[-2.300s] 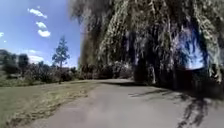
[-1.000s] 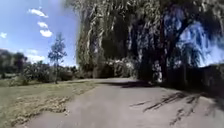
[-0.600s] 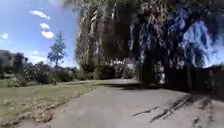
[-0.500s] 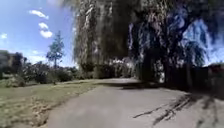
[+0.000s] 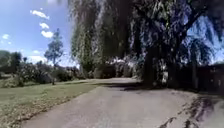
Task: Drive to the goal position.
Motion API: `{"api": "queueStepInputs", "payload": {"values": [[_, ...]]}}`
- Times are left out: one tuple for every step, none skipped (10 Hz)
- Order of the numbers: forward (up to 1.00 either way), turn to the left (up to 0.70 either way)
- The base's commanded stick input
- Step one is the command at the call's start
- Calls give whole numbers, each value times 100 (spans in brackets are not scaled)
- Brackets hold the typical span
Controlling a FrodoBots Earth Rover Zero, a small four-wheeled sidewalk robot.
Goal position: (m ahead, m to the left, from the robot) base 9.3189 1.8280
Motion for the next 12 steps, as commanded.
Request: {"api": "queueStepInputs", "payload": {"values": [[100, 0], [100, 0], [100, 0], [100, 0], [100, 0], [100, 0], [100, 0], [100, 0], [100, 0], [100, 0], [100, 0], [100, 0]]}}
